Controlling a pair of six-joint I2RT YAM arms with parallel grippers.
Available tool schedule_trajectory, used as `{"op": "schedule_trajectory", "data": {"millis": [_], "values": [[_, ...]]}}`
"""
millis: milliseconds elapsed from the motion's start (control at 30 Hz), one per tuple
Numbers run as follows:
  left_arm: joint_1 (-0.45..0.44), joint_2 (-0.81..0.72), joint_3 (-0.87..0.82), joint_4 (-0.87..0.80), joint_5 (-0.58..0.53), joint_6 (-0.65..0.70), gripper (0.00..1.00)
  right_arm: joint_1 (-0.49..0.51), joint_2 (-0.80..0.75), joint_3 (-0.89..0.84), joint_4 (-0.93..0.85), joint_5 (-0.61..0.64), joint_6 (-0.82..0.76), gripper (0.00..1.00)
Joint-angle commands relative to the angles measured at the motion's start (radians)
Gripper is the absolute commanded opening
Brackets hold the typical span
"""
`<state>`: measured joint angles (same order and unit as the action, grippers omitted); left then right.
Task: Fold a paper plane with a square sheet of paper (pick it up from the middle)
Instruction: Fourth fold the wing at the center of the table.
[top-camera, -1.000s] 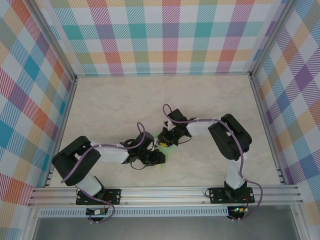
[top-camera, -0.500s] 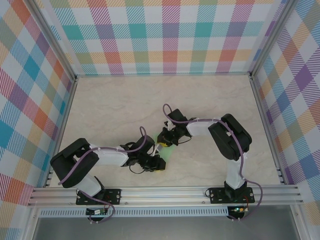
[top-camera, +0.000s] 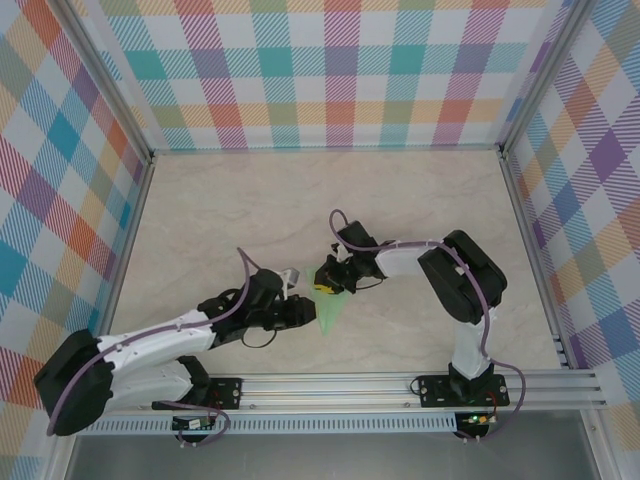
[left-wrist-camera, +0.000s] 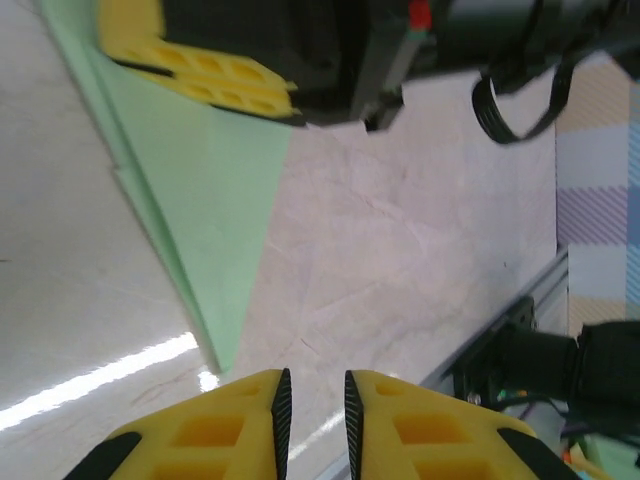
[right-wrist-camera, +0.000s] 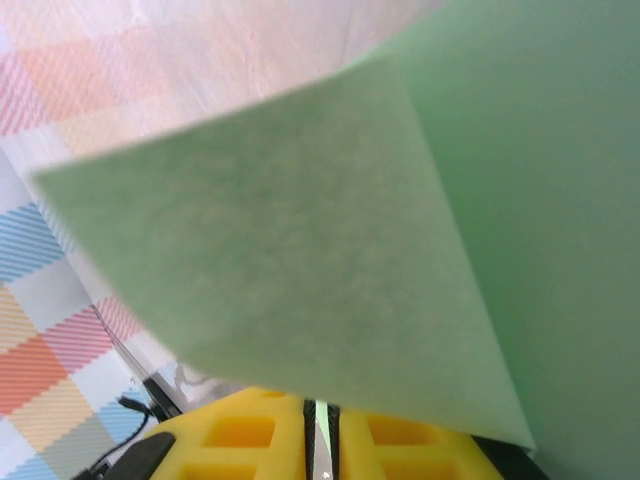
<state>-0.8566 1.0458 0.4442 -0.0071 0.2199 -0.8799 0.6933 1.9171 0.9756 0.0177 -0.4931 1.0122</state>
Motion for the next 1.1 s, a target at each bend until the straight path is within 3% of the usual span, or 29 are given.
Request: {"op": "schedule_trajectory", "data": {"millis": [0, 200, 367, 467, 667, 1067], "values": [[0.046, -0.052, -0.059, -0.053, -0.119, -0.07, 0.24, 0.04, 0.039, -0.08, -0.087, 0.163, 0.177, 0.15], [0.092, -0.02, -0.027, -0.033, -0.061, -0.047, 0.24, 0.083, 0.033, -0.101, -0.009, 0.22, 0.321, 0.15], [0.095, 0.085, 0.008, 0.08, 0.008, -0.066, 0.22, 0.086, 0.009, -0.09, -0.077, 0.251, 0.29, 0.15], [0.094, 0.151, 0.022, 0.157, 0.031, -0.112, 0.15, 0.087, 0.012, -0.092, -0.052, 0.213, 0.289, 0.15], [0.082, 0.254, 0.034, 0.242, 0.038, -0.194, 0.09, 0.084, 0.023, -0.068, -0.08, 0.204, 0.264, 0.14], [0.043, 0.456, 0.075, 0.353, 0.014, -0.213, 0.02, 0.077, 0.016, -0.071, -0.099, 0.209, 0.252, 0.15]]}}
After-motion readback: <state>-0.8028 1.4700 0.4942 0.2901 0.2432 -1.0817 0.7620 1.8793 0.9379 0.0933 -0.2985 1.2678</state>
